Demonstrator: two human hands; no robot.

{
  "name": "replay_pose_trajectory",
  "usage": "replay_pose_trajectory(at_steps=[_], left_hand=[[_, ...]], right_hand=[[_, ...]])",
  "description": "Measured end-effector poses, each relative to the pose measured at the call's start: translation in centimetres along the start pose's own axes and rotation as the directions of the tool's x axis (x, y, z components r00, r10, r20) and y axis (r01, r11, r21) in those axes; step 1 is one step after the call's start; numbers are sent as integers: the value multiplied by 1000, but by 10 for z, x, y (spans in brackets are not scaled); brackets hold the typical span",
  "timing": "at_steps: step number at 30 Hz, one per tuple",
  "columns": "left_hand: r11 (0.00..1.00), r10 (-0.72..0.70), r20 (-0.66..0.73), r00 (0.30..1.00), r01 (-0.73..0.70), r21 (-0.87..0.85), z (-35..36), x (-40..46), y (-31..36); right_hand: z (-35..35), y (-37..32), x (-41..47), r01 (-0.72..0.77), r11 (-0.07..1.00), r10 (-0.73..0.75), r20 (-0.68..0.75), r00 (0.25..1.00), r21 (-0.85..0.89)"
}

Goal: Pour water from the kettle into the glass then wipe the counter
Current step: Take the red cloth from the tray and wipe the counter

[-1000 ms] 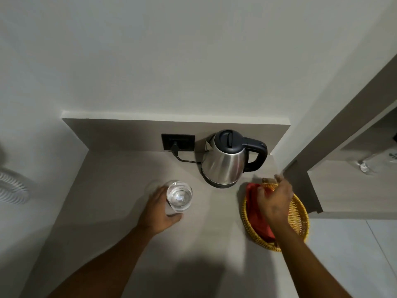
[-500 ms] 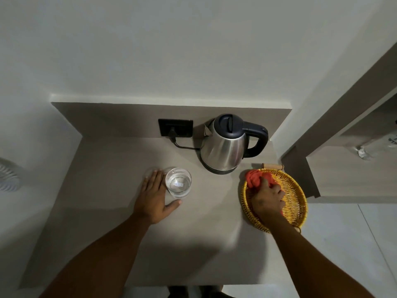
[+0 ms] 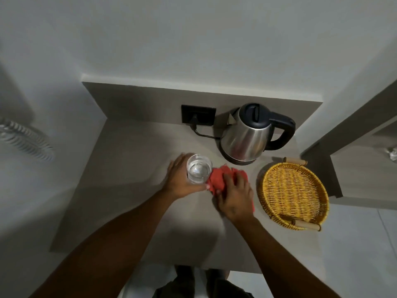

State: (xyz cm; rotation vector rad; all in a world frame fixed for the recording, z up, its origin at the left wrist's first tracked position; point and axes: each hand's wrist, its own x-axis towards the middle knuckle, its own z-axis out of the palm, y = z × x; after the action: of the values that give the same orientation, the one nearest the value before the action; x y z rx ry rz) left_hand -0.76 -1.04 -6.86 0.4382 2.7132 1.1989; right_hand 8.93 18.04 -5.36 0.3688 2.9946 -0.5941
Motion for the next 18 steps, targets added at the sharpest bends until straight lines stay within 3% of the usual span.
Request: replay_pose_trajectory(at_steps=[2,7,12,15,18], left_hand=[[993,-41,-81,996,32,-111,2,0,8],[984,-63,-157,986,35,-177,-8,-3,13],[975,-106,-215,971,60,-214,-45,-2,18],[989,-87,-240,967,55,-138,-68,-5,19],[997,-16,-270,963,-4,-74,-89,-9,21]], right_hand=[[15,4,1,77,995,-74,42,996,-61],[33,20,-18,241,970,-242,71,968,16],[66,-43,-20,493,868,-496,102,863,48],[68,-82,25,471,881,-472,89,877,35],[53,-72,63,336,942,-335,50,941,-14]])
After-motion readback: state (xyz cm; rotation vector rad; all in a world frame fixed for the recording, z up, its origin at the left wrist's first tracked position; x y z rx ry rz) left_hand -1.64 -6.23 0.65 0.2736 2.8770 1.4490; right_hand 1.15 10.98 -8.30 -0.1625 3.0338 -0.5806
